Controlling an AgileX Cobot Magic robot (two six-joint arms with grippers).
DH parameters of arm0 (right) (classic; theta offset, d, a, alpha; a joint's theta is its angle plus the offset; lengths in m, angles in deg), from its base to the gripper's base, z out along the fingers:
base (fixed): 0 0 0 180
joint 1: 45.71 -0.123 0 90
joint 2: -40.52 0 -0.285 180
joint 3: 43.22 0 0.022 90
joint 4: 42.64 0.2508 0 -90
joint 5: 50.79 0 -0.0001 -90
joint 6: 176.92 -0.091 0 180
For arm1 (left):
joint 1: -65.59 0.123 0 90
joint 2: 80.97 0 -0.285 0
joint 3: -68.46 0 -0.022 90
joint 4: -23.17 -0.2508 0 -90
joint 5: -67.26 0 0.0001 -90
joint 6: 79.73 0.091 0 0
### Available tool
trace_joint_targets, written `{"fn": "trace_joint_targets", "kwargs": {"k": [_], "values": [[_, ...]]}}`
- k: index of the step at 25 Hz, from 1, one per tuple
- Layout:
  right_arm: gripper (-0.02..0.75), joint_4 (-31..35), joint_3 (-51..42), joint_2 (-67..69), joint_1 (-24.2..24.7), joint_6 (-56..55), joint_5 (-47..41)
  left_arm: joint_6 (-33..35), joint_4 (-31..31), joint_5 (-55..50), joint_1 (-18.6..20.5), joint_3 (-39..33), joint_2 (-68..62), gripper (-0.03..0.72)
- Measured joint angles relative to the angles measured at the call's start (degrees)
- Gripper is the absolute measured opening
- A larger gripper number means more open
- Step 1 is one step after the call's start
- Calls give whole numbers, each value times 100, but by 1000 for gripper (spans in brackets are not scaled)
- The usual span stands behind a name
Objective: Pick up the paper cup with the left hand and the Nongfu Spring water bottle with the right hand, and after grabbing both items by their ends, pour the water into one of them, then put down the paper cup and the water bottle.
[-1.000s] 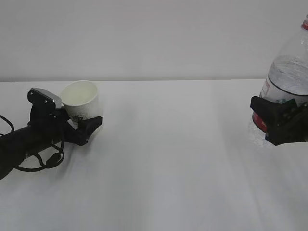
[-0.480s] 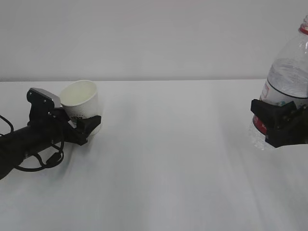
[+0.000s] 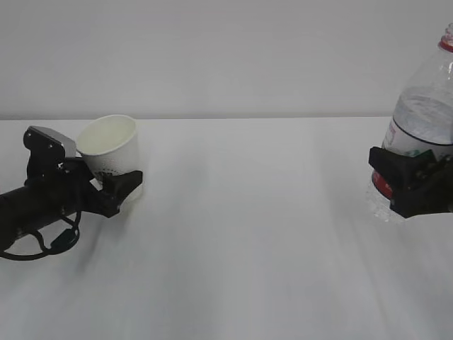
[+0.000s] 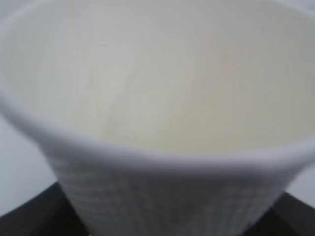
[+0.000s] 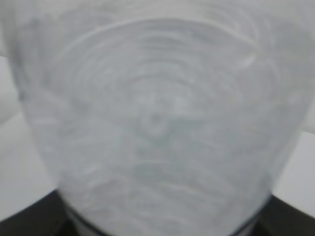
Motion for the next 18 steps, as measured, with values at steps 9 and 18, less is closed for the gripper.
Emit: {"fn": "trace_joint_targets", "kwargs": {"k": [9,18], "values": [[450,-69,0,0,0,0,-51,-22,-5,0,0,-718,713,554],[450,-157,0,0,0,-4,-61,-32,-5,0,0,-1423,1379,554]]}}
